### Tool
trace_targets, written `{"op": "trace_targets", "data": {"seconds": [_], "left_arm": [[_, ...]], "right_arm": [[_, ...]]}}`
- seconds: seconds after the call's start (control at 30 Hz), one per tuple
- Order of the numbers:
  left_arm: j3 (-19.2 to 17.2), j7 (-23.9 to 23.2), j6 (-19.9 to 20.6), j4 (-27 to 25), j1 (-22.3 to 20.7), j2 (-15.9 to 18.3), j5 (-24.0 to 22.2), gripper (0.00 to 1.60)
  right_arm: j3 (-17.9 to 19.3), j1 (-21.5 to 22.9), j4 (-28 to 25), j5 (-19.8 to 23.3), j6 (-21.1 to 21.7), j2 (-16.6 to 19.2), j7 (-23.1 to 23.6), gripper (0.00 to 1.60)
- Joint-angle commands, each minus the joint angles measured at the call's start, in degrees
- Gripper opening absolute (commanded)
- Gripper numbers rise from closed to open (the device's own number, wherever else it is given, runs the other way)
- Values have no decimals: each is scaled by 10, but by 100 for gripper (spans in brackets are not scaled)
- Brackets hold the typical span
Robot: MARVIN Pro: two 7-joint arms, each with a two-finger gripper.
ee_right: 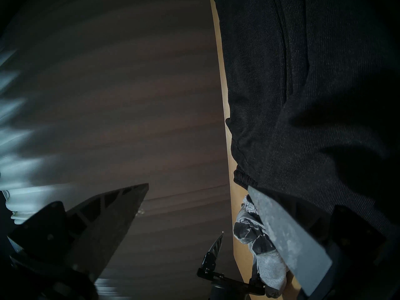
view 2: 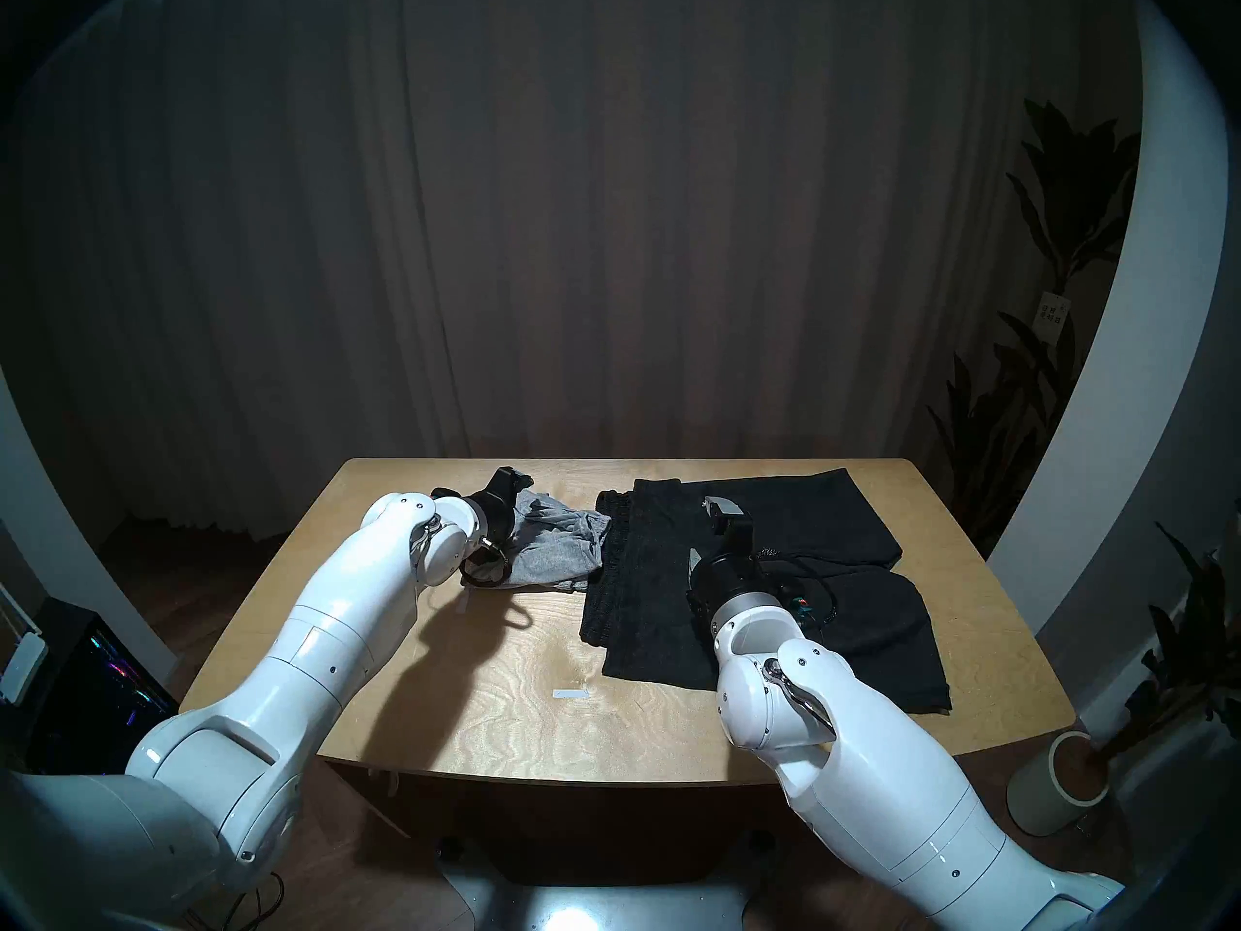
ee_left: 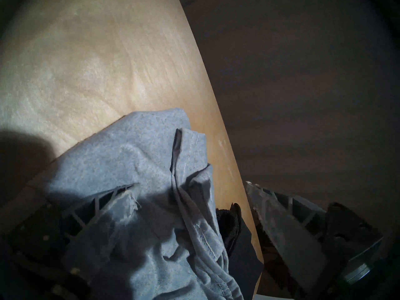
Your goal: Fold pants twice and stack them
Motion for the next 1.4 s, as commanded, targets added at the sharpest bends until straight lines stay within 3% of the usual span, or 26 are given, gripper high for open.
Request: {"op": "trace_targets", "data": {"seconds": [0.0, 0.73, 1.17, 1.37], "left_arm": [[4, 8, -5, -17, -29, -12, 7, 160], [34, -19, -11, 65, -81, -56, 29, 160], [36, -32, -12, 75, -95, -64, 31, 160], [42, -48, -18, 122, -116, -83, 41, 160]], "right_arm": [[-2, 9, -9, -4, -1, -3, -1, 160], [2, 15, 5, -4, 1, -6, -3, 160], [5, 13, 9, -2, 1, -8, -2, 160], [7, 14, 12, -1, 3, -10, -1, 160]]}}
